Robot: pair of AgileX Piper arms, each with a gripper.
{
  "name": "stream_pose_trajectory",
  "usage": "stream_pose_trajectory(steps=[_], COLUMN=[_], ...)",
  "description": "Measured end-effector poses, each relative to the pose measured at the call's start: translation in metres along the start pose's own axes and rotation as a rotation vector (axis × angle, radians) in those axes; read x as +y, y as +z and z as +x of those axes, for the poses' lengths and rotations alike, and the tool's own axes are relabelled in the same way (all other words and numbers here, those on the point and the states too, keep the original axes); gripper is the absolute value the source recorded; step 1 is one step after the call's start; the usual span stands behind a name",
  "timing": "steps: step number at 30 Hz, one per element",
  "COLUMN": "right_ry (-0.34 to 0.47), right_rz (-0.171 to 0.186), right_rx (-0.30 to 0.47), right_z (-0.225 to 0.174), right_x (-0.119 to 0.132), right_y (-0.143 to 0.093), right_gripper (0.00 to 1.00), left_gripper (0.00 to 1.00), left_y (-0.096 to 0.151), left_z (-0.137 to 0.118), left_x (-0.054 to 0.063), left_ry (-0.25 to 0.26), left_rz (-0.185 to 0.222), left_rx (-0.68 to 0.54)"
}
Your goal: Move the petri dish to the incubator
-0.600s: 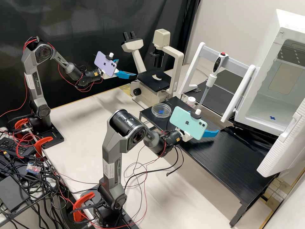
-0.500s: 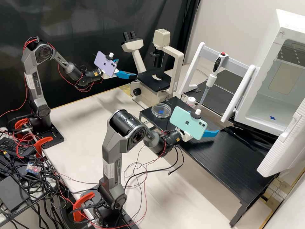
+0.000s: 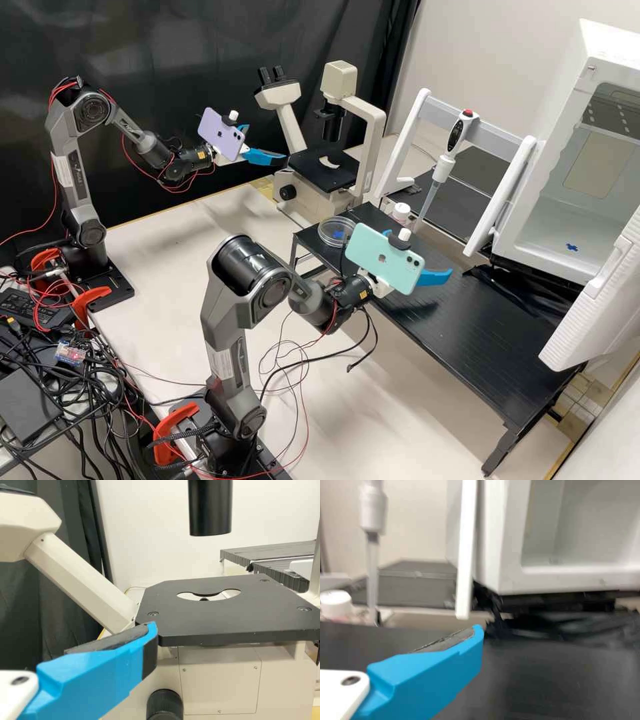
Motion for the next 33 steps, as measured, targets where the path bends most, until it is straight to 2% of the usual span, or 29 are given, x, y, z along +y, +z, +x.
stream_pose_trajectory(steps=[3, 6, 9, 12, 13, 16, 22, 26, 33], right_ry=[-0.022, -0.056, -0.09, -0.143, -0.166, -0.197, -0.253, -0.261, -0.267], right_rz=[0.014, -0.012, -0.011, -0.04, -0.064, -0.068, -0.078, -0.058, -0.002], right_rx=[0.067, 0.149, 0.206, 0.261, 0.279, 0.304, 0.287, 0.261, 0.207], right_z=[-0.015, -0.027, -0.04, -0.049, -0.052, -0.054, -0.053, -0.045, -0.032], right_x=[-0.011, -0.021, -0.039, -0.054, -0.06, -0.069, -0.083, -0.087, -0.088], right_y=[-0.015, -0.03, -0.045, -0.057, -0.06, -0.064, -0.06, -0.056, -0.045], right_gripper=[1.0, 1.0, 1.0, 1.0, 1.0, 1.0, 1.0, 1.0, 1.0], left_gripper=[1.0, 1.0, 1.0, 1.0, 1.0, 1.0, 1.0, 1.0, 1.0], left_y=[0.0, 0.0, 0.0, 0.0, 0.0, 0.0, 0.0, 0.0, 0.0], left_z=[0.0, 0.0, 0.0, 0.0, 0.0, 0.0, 0.0, 0.0, 0.0], left_x=[0.0, 0.0, 0.0, 0.0, 0.0, 0.0, 0.0, 0.0, 0.0], left_ry=[0.0, 0.0, 0.0, 0.0, 0.0, 0.0, 0.0, 0.0, 0.0], left_rz=[0.0, 0.0, 0.0, 0.0, 0.0, 0.0, 0.0, 0.0, 0.0], left_rx=[0.0, 0.0, 0.0, 0.0, 0.0, 0.0, 0.0, 0.0, 0.0])
